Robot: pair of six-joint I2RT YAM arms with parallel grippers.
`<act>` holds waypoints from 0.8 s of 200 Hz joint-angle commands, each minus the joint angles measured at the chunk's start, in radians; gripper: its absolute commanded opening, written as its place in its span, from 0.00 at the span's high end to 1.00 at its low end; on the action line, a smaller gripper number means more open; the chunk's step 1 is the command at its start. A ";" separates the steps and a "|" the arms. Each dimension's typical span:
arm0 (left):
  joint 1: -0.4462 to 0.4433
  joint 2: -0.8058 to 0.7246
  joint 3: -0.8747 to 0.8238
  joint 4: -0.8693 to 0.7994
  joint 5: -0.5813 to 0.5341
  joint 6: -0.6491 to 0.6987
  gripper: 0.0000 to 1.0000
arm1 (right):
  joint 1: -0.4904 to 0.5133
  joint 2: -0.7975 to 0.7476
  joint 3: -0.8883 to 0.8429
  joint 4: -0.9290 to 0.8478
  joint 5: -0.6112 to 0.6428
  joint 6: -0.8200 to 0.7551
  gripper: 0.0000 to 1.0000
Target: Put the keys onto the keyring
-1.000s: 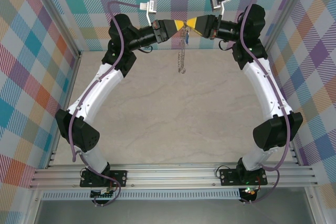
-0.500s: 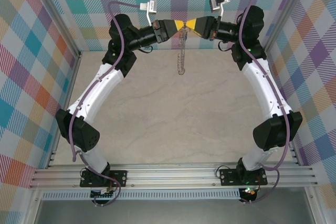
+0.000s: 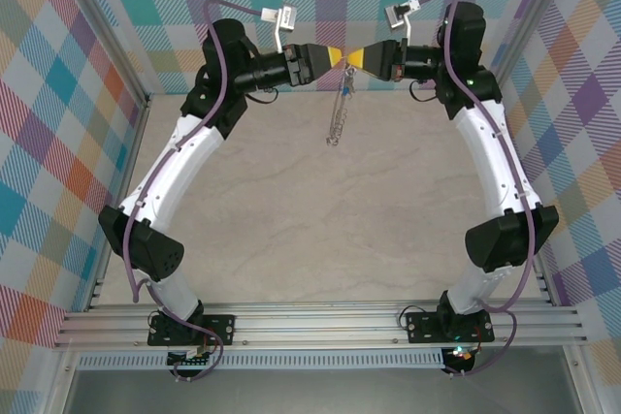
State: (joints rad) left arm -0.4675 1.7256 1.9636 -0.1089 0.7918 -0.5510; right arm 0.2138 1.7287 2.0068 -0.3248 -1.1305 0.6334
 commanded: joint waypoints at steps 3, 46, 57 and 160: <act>0.013 -0.018 0.074 -0.226 0.036 0.166 0.39 | -0.011 0.043 0.097 -0.237 -0.091 -0.210 1.00; 0.027 0.049 0.188 -0.414 0.120 0.275 0.36 | -0.015 0.125 0.239 -0.453 -0.170 -0.362 1.00; 0.029 0.070 0.218 -0.453 0.143 0.296 0.36 | -0.014 0.133 0.240 -0.446 -0.177 -0.357 1.00; 0.050 0.150 0.287 -0.510 0.209 0.334 0.47 | -0.004 0.139 0.180 -0.307 -0.204 -0.250 1.00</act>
State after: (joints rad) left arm -0.4328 1.8786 2.2173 -0.6209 0.9615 -0.2375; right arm 0.2024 1.8843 2.2032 -0.6857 -1.2907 0.3641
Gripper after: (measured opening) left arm 0.527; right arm 0.045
